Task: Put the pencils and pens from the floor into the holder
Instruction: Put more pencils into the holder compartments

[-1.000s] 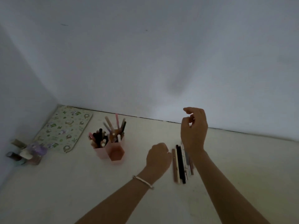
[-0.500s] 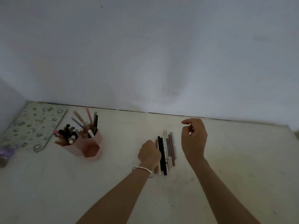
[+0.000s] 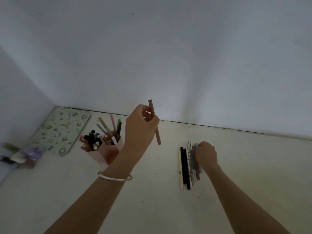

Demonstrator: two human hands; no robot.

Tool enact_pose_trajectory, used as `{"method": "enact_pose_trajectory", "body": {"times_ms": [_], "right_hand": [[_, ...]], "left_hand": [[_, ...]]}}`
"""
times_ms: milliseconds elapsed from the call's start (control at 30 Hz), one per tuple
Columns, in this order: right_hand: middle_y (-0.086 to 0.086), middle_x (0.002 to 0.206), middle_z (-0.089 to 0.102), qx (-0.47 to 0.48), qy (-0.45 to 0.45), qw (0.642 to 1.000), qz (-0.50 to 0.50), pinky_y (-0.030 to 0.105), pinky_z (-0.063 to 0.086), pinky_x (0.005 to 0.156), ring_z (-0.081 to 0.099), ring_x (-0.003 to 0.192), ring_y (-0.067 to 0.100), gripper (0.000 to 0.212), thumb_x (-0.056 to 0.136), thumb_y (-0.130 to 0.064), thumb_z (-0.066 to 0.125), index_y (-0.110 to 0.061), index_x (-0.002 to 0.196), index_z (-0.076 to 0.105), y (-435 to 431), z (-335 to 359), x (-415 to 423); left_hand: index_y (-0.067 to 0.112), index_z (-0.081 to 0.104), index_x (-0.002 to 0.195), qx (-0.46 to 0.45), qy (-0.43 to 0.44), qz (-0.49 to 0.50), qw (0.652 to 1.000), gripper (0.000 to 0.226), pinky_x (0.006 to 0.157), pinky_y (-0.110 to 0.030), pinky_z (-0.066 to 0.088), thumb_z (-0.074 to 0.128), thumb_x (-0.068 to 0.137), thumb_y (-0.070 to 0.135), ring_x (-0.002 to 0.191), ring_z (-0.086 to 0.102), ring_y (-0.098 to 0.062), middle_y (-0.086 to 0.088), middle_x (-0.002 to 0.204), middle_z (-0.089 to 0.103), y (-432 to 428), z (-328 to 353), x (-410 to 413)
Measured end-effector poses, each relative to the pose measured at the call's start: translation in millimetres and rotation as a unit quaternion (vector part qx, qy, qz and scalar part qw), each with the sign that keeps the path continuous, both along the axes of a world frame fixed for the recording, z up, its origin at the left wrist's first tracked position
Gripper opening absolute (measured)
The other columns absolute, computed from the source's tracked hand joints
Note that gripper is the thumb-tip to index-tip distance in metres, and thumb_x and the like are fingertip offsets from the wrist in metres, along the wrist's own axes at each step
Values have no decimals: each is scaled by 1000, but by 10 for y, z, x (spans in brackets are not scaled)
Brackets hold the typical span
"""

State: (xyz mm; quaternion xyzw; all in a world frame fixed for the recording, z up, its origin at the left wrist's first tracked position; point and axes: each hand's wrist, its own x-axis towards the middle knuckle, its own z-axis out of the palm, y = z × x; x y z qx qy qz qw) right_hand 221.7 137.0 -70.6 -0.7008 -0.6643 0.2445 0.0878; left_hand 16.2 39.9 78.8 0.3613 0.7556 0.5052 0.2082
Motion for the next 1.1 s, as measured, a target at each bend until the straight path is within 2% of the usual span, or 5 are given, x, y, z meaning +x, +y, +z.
{"method": "enact_pose_trajectory", "body": {"times_ms": [167,267,433,767,1100], "right_hand": [[19,96,65,5,-2,1000,8,34,46,70,59,79,29,18,94,-19,54,-2,100,55,13,103,-39],[16,91,67,65,58,996,27,39,52,80,63,84,32,48,86,-13,58,-5,133,48,118,457,-142],[4,80,66,140,273,951,38,8,41,51,57,58,5,35,86,-7,60,-19,119,59,-3,1290,-674],[0,84,63,155,491,856,36,12,42,51,59,64,5,30,84,2,58,-18,106,55,-724,1544,-1551],[-3,95,64,223,376,870,230,27,56,77,64,83,9,21,93,-10,59,-19,111,55,-979,1147,-2175]], "left_hand": [[20,48,131,54,17,36,998,48,61,-18,56,63,88,8,73,65,-4,6,92,63,-187,122,-311],[29,31,146,72,83,71,991,71,59,-18,54,62,87,4,73,65,-6,5,95,60,-355,169,-675],[26,50,128,-4,140,81,987,48,69,-23,57,62,87,5,76,66,-7,0,98,65,-525,2,-1051],[15,71,101,-157,293,46,942,21,86,-36,47,60,85,22,99,58,-24,-5,99,70,-634,-333,-1167],[16,62,118,-8,181,118,976,37,92,-31,48,54,84,3,100,61,-16,0,108,67,-871,222,-1520]]}}
